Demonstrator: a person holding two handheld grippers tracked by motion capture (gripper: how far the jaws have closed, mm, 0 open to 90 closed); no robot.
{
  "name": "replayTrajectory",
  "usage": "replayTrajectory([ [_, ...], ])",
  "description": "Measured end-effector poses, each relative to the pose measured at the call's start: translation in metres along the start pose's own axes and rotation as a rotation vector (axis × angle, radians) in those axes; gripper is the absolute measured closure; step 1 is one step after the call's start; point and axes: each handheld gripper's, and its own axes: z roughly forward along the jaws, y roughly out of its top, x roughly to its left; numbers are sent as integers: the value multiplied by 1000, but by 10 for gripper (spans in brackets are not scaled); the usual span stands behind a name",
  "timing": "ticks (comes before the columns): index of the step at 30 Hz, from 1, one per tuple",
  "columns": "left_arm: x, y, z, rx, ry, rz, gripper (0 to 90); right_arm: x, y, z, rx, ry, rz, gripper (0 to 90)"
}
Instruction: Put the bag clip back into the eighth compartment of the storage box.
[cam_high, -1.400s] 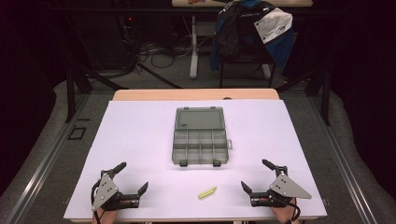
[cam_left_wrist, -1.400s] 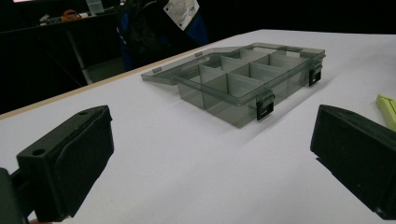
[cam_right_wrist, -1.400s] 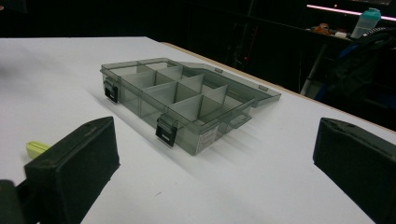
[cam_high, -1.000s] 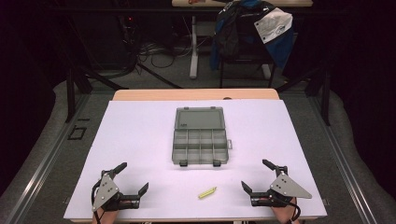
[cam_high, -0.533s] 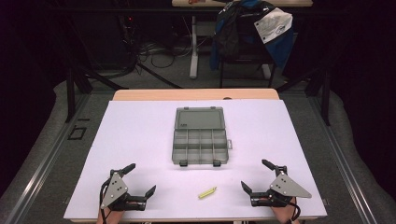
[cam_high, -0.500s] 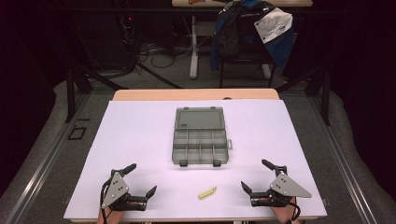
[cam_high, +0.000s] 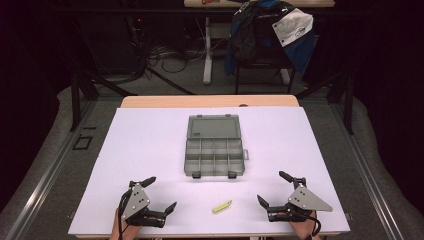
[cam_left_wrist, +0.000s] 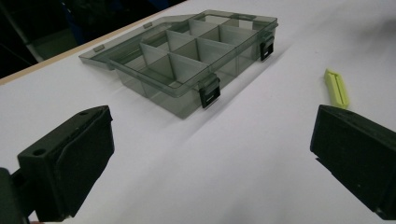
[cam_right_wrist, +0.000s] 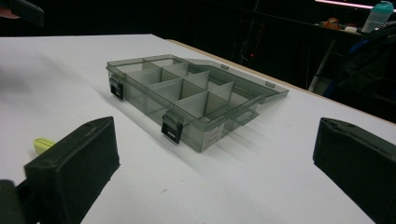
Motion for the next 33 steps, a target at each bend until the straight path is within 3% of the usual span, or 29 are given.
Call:
replayTrajectory([
  [14,-8,14,17,35,-50,7,0,-1,-1,0,6,3,-2,0],
  [33,-19,31,37,121,-128,31,5,-2,-2,1,12,12,9,0],
])
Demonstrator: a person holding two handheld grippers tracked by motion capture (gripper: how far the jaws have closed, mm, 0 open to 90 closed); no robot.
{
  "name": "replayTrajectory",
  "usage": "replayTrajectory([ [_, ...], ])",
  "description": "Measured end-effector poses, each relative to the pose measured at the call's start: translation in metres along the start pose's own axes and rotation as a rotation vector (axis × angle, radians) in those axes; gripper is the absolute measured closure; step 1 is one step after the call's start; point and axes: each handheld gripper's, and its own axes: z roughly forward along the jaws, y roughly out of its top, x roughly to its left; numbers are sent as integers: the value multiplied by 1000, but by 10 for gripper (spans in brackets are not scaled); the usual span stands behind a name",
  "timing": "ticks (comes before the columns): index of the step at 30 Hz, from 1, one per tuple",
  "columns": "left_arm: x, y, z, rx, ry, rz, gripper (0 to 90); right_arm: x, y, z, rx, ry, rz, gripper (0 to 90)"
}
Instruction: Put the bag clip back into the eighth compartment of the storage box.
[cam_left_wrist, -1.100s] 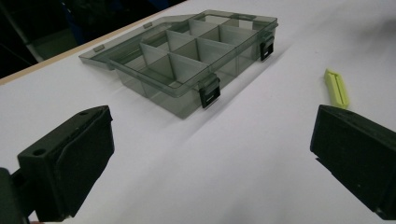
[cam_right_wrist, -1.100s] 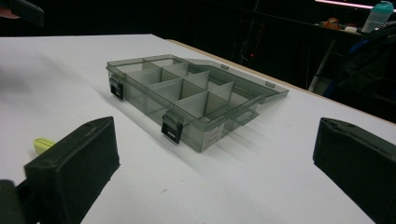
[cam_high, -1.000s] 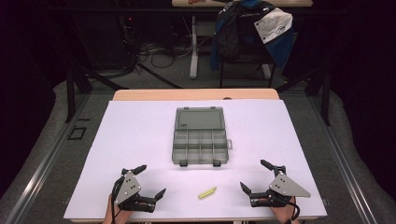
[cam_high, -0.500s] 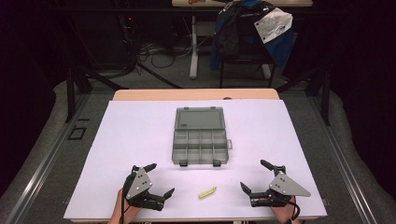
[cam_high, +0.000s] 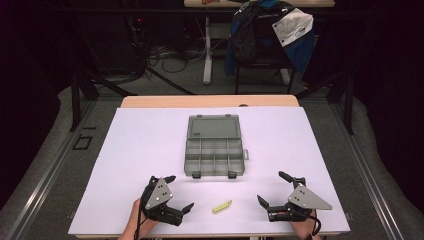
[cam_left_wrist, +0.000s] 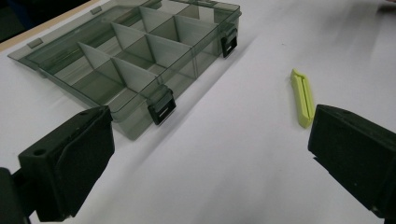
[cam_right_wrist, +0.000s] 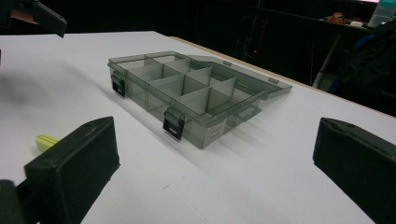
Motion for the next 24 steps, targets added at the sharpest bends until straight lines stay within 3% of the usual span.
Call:
replayTrajectory([
  [24,-13,28,28,80,-69,27,0,-1,-1,-1,7,-4,0,0],
])
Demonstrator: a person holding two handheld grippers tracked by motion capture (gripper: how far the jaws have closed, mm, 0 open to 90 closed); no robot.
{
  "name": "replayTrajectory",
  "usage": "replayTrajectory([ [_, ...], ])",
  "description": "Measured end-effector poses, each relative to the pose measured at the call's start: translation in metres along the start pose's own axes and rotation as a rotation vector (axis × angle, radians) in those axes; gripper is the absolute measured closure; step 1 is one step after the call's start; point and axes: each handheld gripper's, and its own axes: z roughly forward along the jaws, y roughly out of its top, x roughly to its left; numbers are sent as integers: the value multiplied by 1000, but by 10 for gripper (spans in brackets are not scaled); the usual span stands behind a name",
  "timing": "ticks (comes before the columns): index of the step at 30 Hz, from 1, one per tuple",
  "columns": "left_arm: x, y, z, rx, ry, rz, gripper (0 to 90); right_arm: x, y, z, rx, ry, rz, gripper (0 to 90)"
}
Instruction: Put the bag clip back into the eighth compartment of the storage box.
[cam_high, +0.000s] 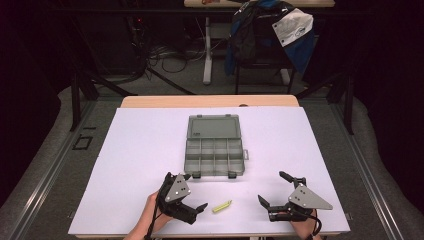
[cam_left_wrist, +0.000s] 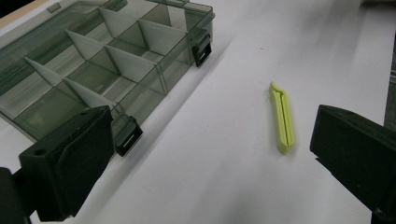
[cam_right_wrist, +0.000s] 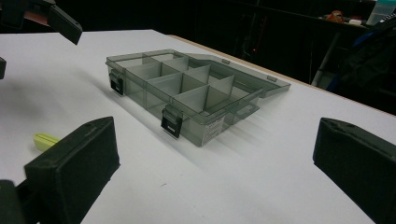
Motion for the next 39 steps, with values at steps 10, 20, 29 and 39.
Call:
replayTrajectory([
  [10,-7,13,11,37,-23,19,0,0,0,0,2,3,4,0],
  [20,-15,23,25,116,-31,50,1,0,0,0,3,2,5,0],
  [29,-22,27,40,188,-39,80,0,0,0,-1,6,4,10,0],
  [39,-25,31,54,264,-59,95,70,0,0,0,10,5,6,0],
])
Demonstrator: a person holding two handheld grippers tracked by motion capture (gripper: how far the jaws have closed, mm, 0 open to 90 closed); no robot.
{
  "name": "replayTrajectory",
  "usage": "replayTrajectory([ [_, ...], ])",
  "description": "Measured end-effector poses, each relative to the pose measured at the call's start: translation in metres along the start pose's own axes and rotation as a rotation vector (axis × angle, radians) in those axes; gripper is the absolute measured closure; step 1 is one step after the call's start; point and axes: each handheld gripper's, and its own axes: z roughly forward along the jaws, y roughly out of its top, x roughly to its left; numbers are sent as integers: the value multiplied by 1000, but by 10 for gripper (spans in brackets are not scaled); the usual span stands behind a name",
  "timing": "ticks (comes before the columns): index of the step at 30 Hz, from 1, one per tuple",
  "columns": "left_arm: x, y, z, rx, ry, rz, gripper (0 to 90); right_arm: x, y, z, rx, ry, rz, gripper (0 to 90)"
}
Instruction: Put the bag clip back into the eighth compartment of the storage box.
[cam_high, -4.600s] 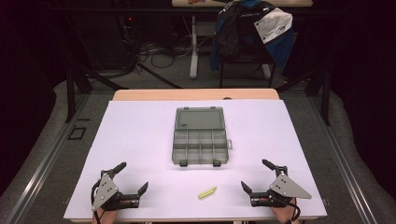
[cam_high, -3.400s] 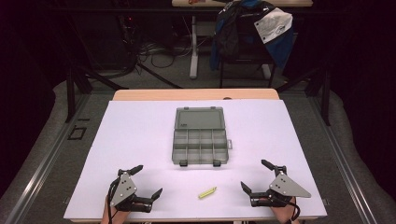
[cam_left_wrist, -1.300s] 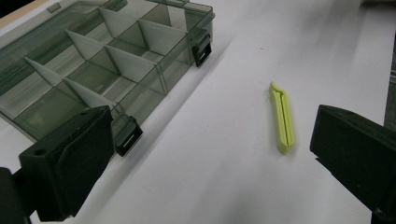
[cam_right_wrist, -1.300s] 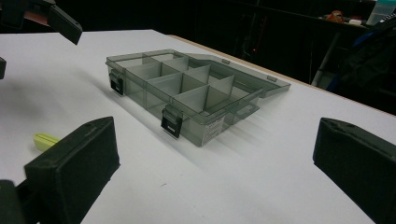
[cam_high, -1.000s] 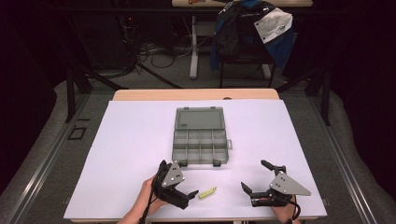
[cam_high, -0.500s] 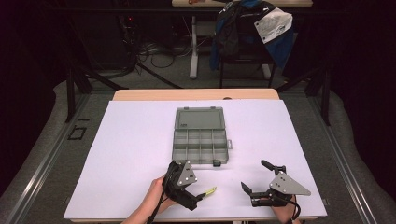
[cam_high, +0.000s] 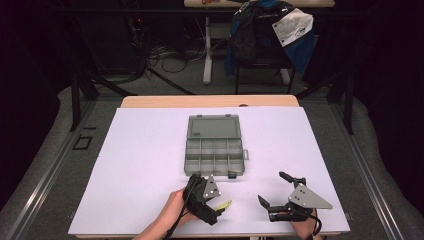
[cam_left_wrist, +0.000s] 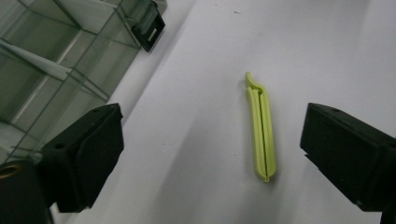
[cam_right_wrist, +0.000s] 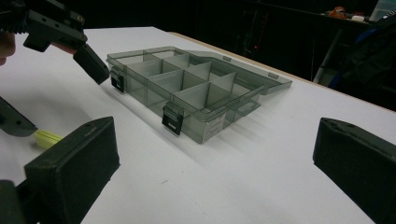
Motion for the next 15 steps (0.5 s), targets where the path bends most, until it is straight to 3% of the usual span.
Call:
replayTrajectory([
  [4,-3,2,4,24,-18,20,201,0,0,0,1,0,1,0],
  [10,-8,4,10,33,-42,45,288,0,0,0,5,-4,-3,0],
  [15,-12,3,12,39,-68,65,419,0,0,0,7,-4,-2,0],
])
